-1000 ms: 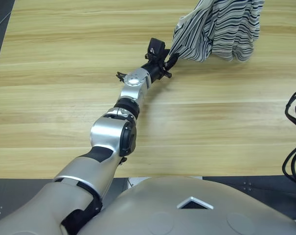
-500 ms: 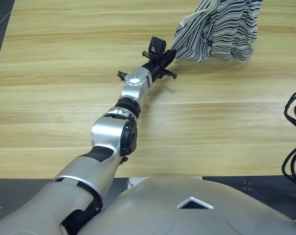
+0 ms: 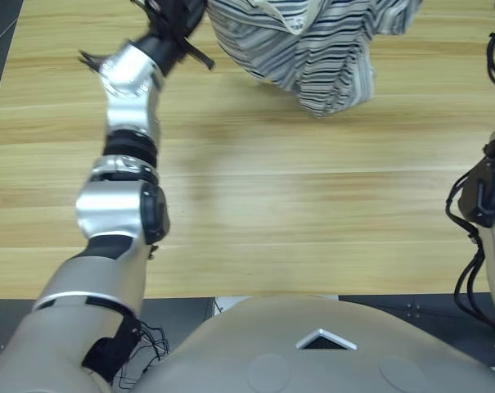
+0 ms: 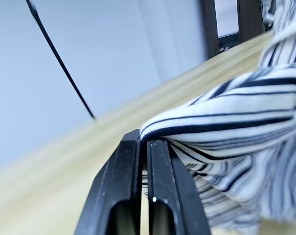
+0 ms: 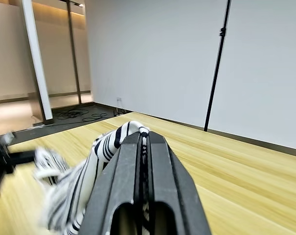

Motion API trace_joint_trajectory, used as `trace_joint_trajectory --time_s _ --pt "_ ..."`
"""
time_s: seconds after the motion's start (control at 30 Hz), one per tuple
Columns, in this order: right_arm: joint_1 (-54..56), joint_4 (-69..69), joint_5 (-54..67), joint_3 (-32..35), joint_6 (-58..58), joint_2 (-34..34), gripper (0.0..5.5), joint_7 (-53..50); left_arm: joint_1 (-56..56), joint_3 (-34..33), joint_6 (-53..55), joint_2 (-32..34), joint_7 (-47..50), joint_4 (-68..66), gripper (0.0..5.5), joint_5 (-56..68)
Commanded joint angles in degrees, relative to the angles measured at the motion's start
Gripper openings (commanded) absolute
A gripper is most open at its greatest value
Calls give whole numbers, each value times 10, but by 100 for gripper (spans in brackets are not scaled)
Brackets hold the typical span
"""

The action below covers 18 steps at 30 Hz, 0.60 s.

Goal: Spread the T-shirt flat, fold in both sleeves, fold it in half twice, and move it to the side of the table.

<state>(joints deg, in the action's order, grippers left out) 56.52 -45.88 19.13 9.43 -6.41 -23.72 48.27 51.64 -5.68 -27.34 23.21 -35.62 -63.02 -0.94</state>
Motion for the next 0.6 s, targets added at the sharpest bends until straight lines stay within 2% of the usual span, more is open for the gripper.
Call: trace_joint_trajectory --time_s 0.03,0.2,0.37,0.47,0.6 --pt "14 -53 -19 0 49 23 10 -19 58 11 -2 53 -21 19 12 -11" --pt "26 -88 -26 2 89 28 10 -10 45 30 -1 111 -95 105 12 -6" --pt "-17 -14 -10 -7 95 10 10 84 -68 37 70 185 -220 347 12 55" --pt "-142 139 -9 -70 92 -38 10 236 -177 30 136 254 -318 524 12 130" --pt "-273 276 -14 -115 73 -83 10 301 -319 24 190 317 -369 670 12 161"
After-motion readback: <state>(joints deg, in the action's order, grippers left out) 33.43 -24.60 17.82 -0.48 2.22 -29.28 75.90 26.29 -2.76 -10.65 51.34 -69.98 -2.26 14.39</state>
